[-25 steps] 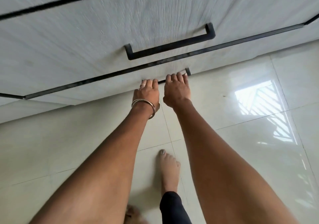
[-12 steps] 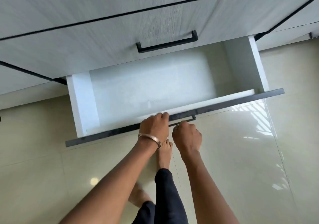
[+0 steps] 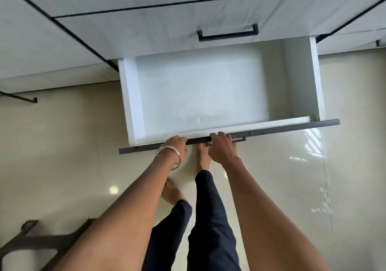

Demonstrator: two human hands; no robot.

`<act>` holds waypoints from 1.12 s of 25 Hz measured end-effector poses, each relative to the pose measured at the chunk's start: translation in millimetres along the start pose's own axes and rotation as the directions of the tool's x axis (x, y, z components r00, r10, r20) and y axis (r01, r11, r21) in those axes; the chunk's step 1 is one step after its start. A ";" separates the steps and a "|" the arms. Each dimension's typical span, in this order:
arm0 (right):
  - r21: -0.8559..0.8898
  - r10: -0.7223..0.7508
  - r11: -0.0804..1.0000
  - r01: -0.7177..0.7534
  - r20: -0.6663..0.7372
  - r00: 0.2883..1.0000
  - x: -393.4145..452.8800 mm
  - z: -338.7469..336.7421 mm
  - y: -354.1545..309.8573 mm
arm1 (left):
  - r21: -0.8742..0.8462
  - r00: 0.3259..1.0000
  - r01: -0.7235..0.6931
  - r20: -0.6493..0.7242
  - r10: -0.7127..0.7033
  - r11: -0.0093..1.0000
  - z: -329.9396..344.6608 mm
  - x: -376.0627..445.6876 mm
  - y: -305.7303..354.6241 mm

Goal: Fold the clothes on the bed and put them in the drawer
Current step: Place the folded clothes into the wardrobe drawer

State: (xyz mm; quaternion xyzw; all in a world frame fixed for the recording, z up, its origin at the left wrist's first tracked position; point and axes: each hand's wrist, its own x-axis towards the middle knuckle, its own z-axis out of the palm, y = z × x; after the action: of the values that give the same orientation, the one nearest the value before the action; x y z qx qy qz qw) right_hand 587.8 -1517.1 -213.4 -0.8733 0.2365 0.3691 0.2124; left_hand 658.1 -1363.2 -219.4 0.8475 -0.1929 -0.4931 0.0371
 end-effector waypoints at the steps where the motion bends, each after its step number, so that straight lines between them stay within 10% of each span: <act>1: 0.111 -0.002 0.994 0.004 -0.016 1.000 -7.1 -9.2 -10.5 | -0.041 1.000 -0.001 -0.006 0.001 0.999 -10.5 -9.8 -1.1; 7: 0.564 0.022 0.826 0.023 -0.073 0.997 -85.9 -98.7 -124.9 | -0.455 0.958 0.018 -0.248 -0.146 0.890 -109.8 -134.1 -44.8; 12: 0.607 -0.225 0.735 0.302 -0.203 0.953 -182.2 -154.7 -280.0 | -0.805 0.749 -0.119 -0.457 -0.480 0.581 -170.6 -271.9 -142.1; 17: 0.567 -0.481 0.665 0.487 -0.173 0.859 -260.3 -166.5 -447.0 | -0.889 0.515 -0.398 -0.422 -0.746 0.228 -205.5 -404.7 -241.8; 28: 0.341 -0.843 0.532 0.775 0.127 0.523 -340.0 -61.7 -791.5 | -0.835 0.002 -0.549 -0.043 -0.999 0.035 -182.1 -595.0 -511.8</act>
State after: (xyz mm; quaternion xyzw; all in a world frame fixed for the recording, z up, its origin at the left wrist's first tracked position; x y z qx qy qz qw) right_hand 863.1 -832.0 234.6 -0.7880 -0.1888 0.3124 0.4958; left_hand 700.1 -697.9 232.9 0.6455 0.5324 0.2296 0.4971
